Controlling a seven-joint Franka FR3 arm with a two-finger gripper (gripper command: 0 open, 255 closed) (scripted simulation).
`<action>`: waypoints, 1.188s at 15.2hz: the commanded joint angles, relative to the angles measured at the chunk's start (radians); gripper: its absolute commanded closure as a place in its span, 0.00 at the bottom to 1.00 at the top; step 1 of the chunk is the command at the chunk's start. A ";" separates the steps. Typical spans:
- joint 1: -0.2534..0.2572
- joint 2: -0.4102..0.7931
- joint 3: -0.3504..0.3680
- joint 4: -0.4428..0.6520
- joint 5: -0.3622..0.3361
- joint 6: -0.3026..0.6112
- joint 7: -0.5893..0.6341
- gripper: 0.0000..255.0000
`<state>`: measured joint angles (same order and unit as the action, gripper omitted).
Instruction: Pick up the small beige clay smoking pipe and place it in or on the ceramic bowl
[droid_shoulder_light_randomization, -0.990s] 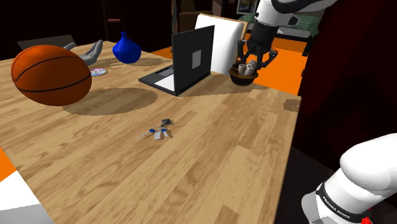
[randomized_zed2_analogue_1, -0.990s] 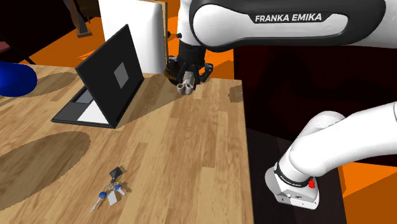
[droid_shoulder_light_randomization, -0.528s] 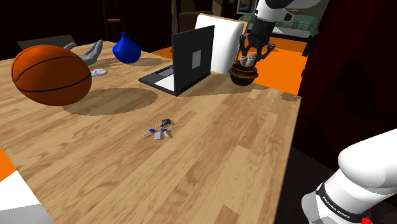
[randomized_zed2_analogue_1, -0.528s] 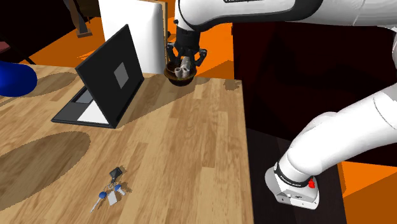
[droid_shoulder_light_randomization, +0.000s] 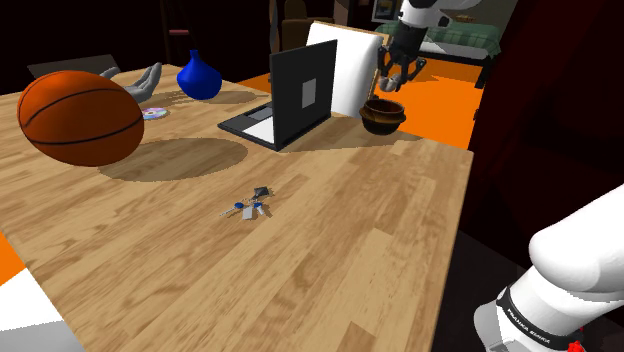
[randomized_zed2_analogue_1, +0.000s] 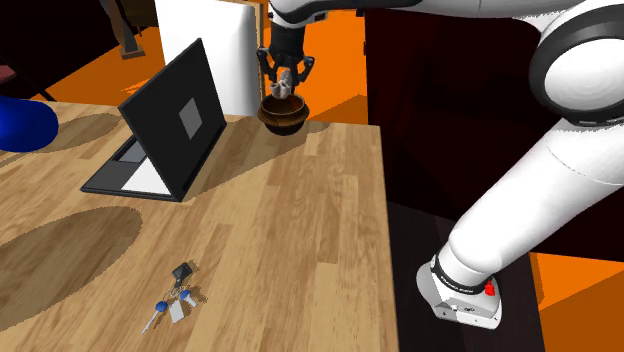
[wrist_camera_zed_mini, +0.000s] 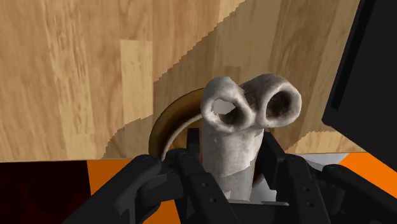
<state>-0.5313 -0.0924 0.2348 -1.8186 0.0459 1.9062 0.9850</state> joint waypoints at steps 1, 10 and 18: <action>-0.012 0.066 -0.011 0.070 -0.013 -0.007 -0.021 1.00; -0.031 0.211 -0.031 0.181 -0.036 0.023 -0.059 1.00; -0.032 0.215 -0.032 0.078 -0.036 0.130 -0.061 1.00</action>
<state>-0.5624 0.1206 0.2037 -1.7294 0.0098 2.0224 0.9257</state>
